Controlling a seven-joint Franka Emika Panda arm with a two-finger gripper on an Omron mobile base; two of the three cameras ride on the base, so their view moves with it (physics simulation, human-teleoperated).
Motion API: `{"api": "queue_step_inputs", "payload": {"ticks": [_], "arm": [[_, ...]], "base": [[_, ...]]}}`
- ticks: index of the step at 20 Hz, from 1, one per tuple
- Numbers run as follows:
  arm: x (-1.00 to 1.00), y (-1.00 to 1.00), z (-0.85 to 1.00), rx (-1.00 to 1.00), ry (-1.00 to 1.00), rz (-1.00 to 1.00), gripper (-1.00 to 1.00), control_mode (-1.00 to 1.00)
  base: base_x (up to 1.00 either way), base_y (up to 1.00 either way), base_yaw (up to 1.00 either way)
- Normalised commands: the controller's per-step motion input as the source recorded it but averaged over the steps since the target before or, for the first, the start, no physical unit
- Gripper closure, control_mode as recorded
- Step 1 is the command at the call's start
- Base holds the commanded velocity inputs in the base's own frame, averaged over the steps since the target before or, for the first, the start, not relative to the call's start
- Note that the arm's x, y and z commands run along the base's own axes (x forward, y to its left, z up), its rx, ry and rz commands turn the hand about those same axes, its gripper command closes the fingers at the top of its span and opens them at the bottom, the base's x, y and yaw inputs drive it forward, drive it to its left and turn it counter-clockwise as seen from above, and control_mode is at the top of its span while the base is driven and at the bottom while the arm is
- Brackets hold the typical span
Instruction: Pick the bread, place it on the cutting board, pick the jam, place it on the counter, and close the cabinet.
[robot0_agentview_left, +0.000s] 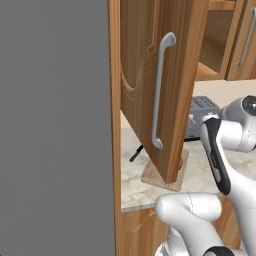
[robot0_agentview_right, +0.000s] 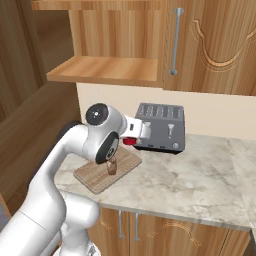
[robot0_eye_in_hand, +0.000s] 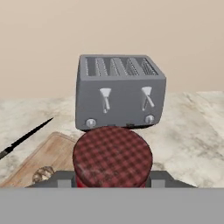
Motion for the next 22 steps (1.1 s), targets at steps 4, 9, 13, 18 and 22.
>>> {"api": "queue_step_inputs", "payload": {"ticks": [4, 9, 13, 18, 22], "arm": [[0.07, -0.29, -0.54, 0.00, 0.04, -0.05, 1.00, -1.00], [0.11, -0.33, -0.58, 0.00, 0.02, -0.04, 1.00, -1.00], [0.23, -0.30, -0.62, 0.00, 0.01, -0.03, 1.00, -1.00], [0.17, -0.23, -0.66, 0.00, 0.00, -0.02, 1.00, -1.00], [0.23, -0.17, -0.50, 0.00, 0.00, 0.00, 1.00, -1.00]], "base": [[0.00, 0.00, 0.00], [0.00, 0.00, 0.00], [0.00, 0.00, 0.00], [0.00, 0.00, 0.00], [0.00, 0.00, 0.00]]}}
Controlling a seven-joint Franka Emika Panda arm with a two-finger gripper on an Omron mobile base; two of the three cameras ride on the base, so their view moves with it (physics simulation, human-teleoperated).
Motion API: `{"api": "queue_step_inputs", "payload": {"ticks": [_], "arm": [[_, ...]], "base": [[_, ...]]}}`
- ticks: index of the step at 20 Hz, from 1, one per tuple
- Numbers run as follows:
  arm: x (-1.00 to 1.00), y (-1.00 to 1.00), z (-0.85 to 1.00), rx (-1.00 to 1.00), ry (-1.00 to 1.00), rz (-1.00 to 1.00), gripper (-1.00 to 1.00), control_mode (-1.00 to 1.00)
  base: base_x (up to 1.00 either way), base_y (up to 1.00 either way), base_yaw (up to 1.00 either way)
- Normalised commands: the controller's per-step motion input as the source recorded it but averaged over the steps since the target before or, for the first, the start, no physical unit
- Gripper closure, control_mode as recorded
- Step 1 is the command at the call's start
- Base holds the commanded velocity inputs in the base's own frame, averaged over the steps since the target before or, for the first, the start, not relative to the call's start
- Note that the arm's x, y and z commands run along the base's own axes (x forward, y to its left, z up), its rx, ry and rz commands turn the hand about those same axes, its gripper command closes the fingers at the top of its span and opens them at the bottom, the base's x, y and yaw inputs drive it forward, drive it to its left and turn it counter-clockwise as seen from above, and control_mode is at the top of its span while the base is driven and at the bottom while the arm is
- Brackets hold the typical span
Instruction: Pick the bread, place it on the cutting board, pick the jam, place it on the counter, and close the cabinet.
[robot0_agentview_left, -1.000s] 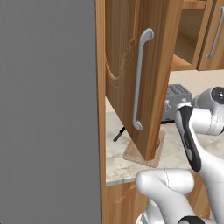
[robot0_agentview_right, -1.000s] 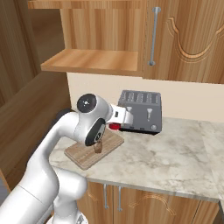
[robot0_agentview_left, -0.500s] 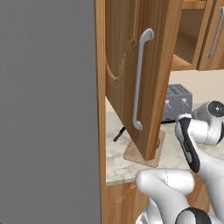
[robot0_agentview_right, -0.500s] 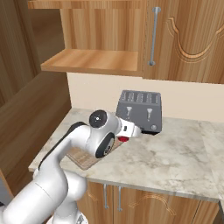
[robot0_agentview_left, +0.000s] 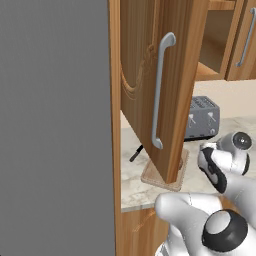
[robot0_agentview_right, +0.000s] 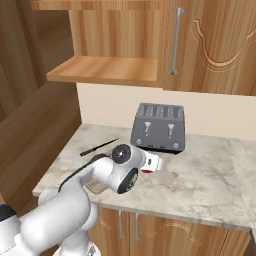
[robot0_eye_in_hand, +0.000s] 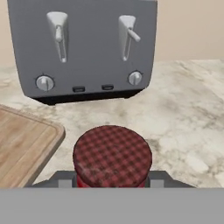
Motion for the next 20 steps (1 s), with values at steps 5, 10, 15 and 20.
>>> {"api": "queue_step_inputs", "payload": {"ticks": [5, 10, 15, 20], "arm": [[0.33, -0.13, -0.38, 0.00, 0.00, 0.00, 1.00, -1.00], [0.33, -0.14, -0.30, 0.00, 0.00, 0.00, 1.00, -1.00], [0.22, -0.19, -0.10, 0.01, 0.03, 0.00, 1.00, -1.00], [0.05, -0.18, 0.00, 0.04, 0.10, 0.00, 1.00, -1.00]], "base": [[0.00, 0.00, 0.00], [0.00, 0.00, 0.00], [0.00, 0.00, 0.00], [0.00, 0.00, 0.00]]}}
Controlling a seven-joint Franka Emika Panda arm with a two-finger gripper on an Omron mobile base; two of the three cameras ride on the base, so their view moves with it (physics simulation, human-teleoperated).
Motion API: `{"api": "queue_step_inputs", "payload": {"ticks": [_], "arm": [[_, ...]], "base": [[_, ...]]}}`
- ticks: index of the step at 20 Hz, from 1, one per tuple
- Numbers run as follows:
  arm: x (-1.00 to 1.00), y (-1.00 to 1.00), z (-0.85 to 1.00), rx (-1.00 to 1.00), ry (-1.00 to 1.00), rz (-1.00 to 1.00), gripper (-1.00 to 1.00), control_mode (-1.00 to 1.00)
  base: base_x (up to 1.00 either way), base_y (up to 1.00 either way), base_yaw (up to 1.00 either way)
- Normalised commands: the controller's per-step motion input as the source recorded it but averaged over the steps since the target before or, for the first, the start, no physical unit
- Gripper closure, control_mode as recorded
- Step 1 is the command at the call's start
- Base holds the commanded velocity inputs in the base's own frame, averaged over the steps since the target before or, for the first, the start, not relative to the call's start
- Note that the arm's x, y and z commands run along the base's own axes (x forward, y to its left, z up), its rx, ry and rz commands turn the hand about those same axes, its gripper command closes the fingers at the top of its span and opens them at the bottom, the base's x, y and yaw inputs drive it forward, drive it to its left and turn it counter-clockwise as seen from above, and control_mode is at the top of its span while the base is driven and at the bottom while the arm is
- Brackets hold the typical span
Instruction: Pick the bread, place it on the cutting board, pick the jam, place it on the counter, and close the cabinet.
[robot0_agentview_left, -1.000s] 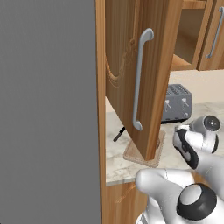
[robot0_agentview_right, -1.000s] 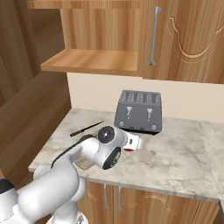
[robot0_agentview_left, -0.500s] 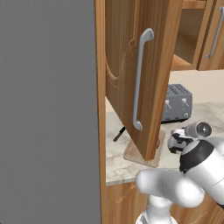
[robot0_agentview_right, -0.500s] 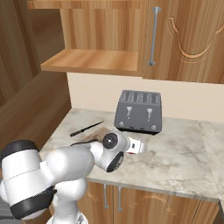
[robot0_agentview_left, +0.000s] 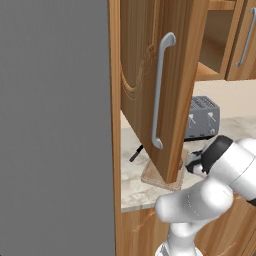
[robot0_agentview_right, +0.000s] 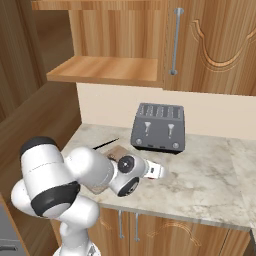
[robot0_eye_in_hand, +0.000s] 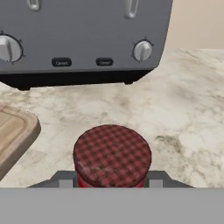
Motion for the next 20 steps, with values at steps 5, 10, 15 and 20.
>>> {"api": "queue_step_inputs", "payload": {"ticks": [5, 10, 15, 20], "arm": [[0.00, -0.16, 0.00, 0.03, 0.10, 0.00, 1.00, -1.00], [0.00, -0.12, -0.01, 0.01, 0.05, 0.00, 1.00, -1.00], [0.00, -0.04, -0.11, 0.00, 0.04, 0.00, 1.00, -1.00], [0.00, 0.00, -0.14, 0.00, 0.01, 0.00, 1.00, -1.00]], "base": [[0.00, 0.00, 0.00], [0.00, 0.00, 0.00], [0.00, 0.00, 0.00], [0.00, 0.00, 0.00]]}}
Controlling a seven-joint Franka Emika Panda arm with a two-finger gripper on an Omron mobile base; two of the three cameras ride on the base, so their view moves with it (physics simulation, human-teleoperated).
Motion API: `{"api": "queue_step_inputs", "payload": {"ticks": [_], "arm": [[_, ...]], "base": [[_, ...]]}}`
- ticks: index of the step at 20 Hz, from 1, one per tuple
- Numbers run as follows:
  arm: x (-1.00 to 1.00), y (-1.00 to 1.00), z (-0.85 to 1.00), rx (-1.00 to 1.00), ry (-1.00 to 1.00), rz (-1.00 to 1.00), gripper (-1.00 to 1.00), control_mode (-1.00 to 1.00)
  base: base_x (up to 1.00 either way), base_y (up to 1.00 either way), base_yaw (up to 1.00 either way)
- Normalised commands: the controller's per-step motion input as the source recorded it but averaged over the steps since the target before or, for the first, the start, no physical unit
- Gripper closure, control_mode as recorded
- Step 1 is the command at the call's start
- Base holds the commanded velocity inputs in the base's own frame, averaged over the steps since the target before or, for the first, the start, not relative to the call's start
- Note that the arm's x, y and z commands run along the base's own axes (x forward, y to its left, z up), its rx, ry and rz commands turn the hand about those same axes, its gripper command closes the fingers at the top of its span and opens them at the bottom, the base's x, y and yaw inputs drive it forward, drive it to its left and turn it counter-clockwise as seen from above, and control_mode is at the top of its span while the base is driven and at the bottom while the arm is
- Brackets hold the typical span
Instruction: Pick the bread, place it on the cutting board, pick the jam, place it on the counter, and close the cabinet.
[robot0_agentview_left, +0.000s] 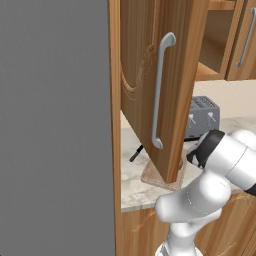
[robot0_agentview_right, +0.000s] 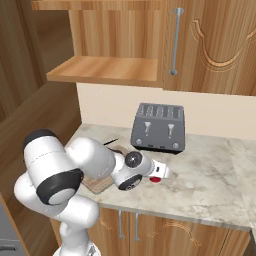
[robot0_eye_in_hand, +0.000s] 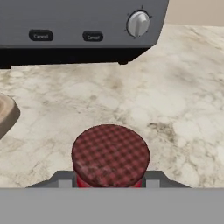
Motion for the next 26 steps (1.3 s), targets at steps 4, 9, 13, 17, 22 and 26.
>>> {"api": "queue_step_inputs", "payload": {"ticks": [4, 9, 13, 17, 22, 26], "arm": [[0.00, 0.00, -0.20, 0.00, 0.00, 0.00, 1.00, -1.00], [0.00, 0.00, -0.02, 0.00, 0.00, 0.00, -1.00, -1.00], [0.00, 0.00, 0.00, 0.00, 0.00, 0.00, -1.00, -1.00], [0.00, 0.00, 0.00, 0.00, 0.00, 0.00, -1.00, -1.00], [0.00, 0.00, 0.00, 0.00, 0.00, 0.00, -1.00, -1.00], [-0.03, -0.07, 0.15, 0.00, 0.00, 0.00, -1.00, -1.00]], "base": [[0.00, 0.00, 0.00], [0.00, 0.00, 0.00], [0.00, 0.00, 0.00], [0.00, 0.00, 0.00], [0.00, 0.00, 0.00], [0.00, 0.00, 0.00]]}}
